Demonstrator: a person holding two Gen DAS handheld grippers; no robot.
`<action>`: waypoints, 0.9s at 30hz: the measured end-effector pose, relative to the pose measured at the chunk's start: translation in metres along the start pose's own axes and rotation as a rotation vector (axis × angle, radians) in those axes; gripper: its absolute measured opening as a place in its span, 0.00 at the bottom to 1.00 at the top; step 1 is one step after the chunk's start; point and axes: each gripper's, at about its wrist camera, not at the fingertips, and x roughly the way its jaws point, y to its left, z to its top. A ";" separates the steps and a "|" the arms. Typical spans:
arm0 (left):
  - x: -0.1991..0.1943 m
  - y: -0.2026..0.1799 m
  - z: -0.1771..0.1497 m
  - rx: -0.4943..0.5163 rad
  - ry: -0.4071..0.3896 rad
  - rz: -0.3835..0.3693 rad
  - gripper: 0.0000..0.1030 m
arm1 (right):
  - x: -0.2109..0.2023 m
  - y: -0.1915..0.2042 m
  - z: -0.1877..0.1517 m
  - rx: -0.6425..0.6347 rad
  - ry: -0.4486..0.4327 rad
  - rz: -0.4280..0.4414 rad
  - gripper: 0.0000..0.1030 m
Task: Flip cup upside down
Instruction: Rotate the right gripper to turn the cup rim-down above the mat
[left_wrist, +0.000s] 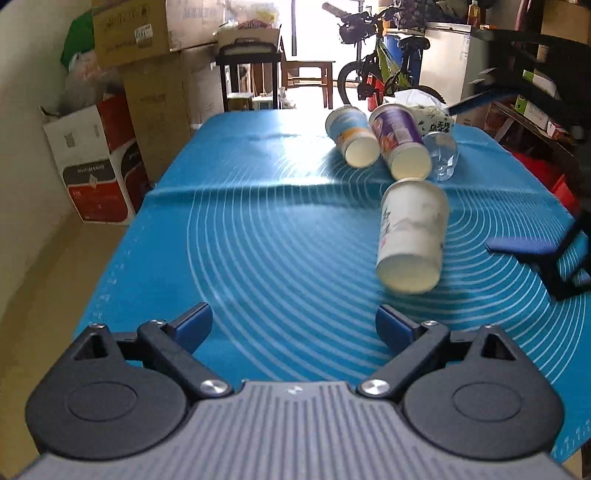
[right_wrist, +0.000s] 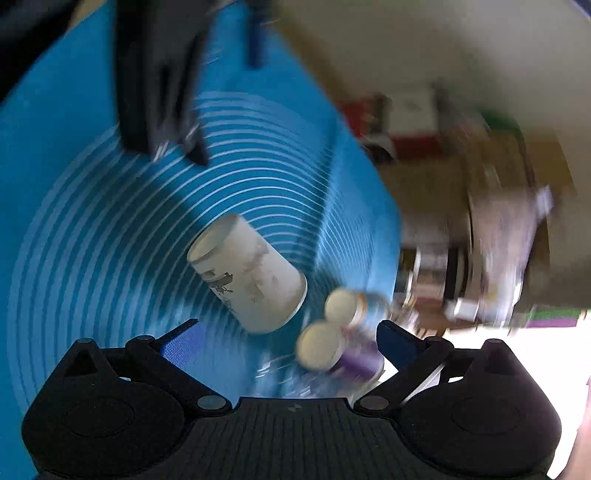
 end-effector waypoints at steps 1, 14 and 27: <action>0.001 0.002 -0.002 0.002 0.001 0.001 0.92 | 0.006 0.003 0.004 -0.058 0.000 -0.006 0.93; 0.005 0.029 -0.015 0.000 -0.020 -0.010 0.92 | 0.060 0.056 0.048 -0.578 -0.008 0.062 0.88; 0.010 0.033 -0.008 -0.045 -0.029 -0.044 0.92 | 0.050 0.024 0.041 -0.237 -0.032 0.117 0.49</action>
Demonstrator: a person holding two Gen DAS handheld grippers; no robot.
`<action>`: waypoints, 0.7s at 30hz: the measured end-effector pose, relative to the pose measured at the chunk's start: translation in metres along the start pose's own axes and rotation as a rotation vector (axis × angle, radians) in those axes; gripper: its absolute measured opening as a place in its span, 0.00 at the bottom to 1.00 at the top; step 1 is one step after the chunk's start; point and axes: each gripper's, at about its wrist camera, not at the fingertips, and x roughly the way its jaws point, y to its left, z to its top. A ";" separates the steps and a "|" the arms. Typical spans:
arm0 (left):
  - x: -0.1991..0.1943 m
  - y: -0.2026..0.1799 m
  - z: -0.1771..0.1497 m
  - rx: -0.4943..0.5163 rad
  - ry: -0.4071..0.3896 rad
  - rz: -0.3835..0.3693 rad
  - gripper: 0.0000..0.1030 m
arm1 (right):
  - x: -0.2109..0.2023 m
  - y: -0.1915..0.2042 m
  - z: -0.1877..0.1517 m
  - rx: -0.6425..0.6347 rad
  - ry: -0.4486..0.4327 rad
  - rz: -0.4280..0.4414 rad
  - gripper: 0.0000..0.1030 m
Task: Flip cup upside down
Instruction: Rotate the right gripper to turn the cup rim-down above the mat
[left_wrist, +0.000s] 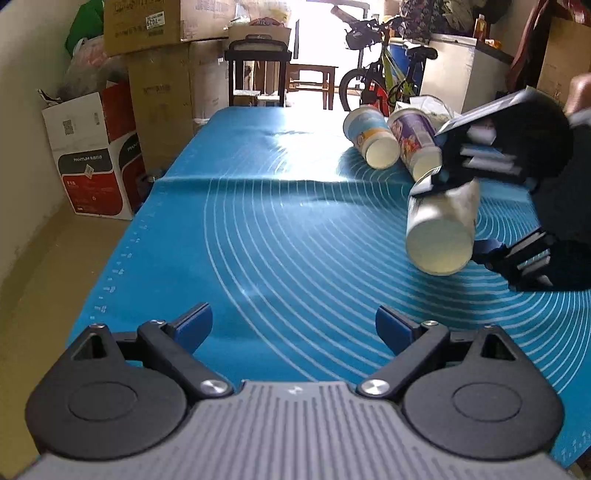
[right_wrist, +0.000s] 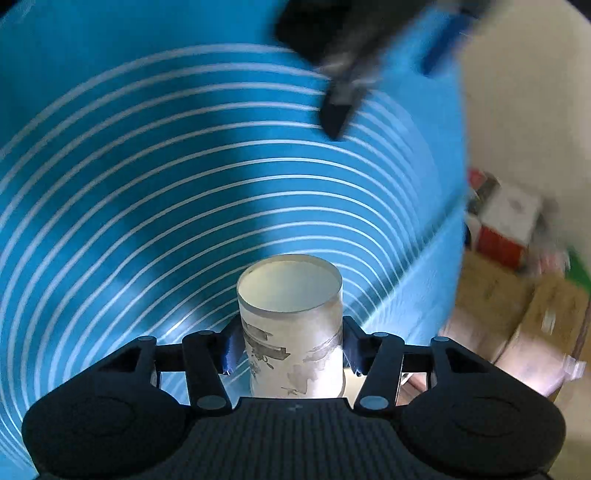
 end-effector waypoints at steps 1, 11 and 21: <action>0.000 -0.001 0.002 -0.003 -0.006 0.000 0.92 | -0.007 -0.008 -0.004 0.100 -0.027 -0.008 0.49; -0.001 -0.019 0.022 -0.017 -0.051 0.002 0.92 | -0.034 -0.048 -0.105 1.121 -0.182 -0.130 0.48; 0.000 -0.038 0.025 -0.012 -0.066 0.024 0.92 | -0.039 0.029 -0.185 2.007 -0.267 -0.160 0.48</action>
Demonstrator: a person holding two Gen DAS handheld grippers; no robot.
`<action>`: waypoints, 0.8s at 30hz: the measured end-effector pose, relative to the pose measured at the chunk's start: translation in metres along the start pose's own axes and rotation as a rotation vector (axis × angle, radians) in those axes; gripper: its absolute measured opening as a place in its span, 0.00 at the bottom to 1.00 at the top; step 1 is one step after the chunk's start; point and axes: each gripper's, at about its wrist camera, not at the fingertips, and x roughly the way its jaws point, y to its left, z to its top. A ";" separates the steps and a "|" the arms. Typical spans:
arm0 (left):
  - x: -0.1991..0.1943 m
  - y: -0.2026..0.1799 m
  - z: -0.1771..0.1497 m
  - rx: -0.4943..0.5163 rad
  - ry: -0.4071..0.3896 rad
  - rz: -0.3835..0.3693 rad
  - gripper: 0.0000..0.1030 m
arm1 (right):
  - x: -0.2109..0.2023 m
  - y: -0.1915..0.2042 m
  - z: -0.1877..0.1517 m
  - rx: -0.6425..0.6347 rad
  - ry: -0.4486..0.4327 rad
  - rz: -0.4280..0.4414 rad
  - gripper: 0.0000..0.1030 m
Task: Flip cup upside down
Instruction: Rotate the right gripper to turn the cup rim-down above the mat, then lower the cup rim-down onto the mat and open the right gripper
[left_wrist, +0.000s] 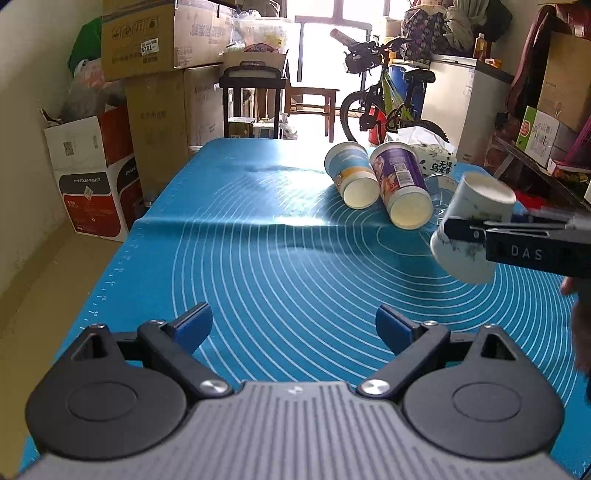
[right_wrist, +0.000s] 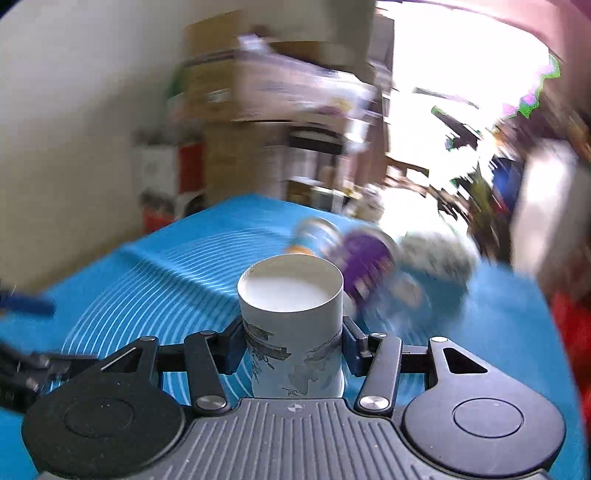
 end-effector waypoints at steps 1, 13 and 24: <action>0.000 -0.002 0.000 0.002 0.000 0.003 0.92 | 0.000 -0.004 -0.008 0.049 -0.001 -0.006 0.48; 0.002 -0.015 -0.004 0.030 -0.002 0.023 0.92 | 0.028 0.010 -0.038 0.129 0.022 -0.061 0.50; -0.007 -0.018 -0.002 0.008 -0.009 0.034 0.92 | 0.019 0.016 -0.029 0.091 0.034 -0.115 0.81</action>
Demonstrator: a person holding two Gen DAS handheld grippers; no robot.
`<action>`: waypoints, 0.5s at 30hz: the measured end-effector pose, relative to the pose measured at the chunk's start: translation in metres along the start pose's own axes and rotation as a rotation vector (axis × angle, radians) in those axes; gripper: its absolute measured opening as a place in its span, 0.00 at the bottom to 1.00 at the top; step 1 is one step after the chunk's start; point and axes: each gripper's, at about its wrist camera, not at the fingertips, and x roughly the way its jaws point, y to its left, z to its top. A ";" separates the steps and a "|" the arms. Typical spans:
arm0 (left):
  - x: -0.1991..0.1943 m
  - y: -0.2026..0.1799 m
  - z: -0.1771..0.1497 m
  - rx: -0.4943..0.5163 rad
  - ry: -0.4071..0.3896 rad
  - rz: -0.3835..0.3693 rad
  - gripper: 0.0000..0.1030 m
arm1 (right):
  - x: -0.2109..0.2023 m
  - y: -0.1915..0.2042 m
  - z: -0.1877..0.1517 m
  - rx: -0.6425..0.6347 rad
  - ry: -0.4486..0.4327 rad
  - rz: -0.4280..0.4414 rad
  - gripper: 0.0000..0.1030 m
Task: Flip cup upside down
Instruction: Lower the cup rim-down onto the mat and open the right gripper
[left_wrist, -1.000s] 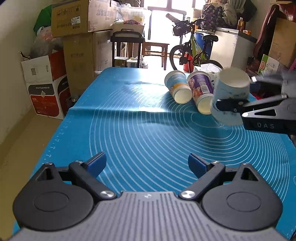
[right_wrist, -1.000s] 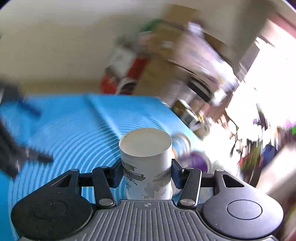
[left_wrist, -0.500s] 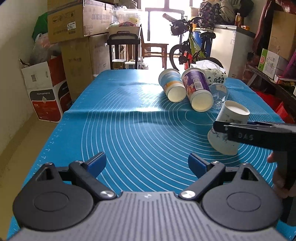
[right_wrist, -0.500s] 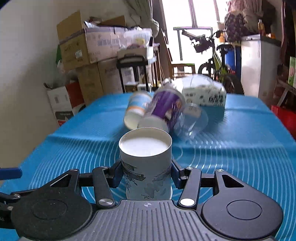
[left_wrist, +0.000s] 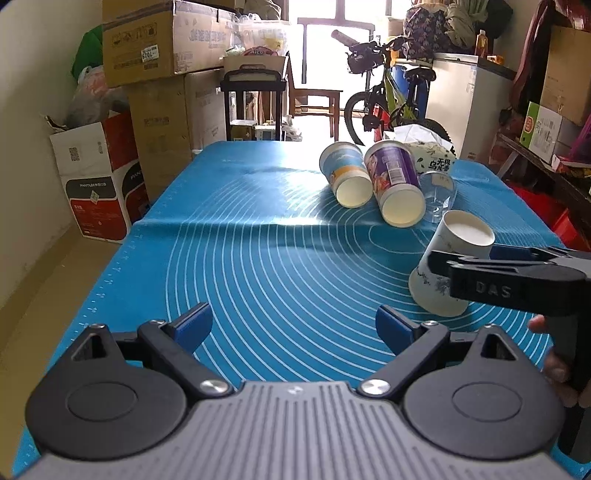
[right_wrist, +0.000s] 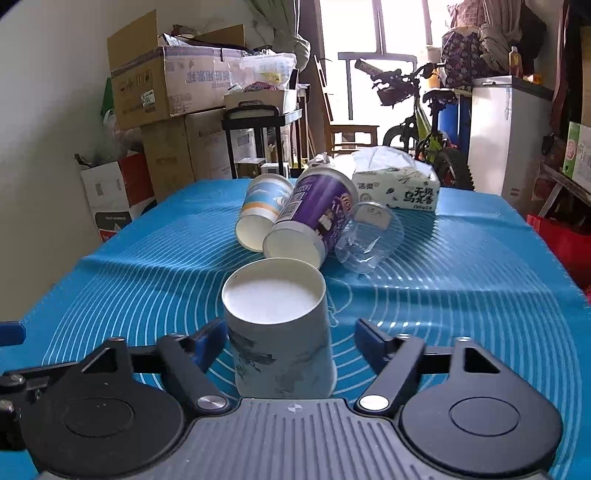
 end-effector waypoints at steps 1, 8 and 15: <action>-0.002 -0.001 0.000 -0.002 -0.002 0.000 0.92 | -0.005 0.000 0.000 -0.004 -0.006 -0.005 0.87; -0.025 -0.002 -0.006 -0.012 -0.030 -0.017 0.92 | -0.069 -0.004 -0.009 -0.010 -0.066 -0.019 1.00; -0.056 -0.004 -0.014 -0.011 -0.070 -0.022 0.92 | -0.126 -0.002 -0.023 0.005 -0.092 -0.038 1.00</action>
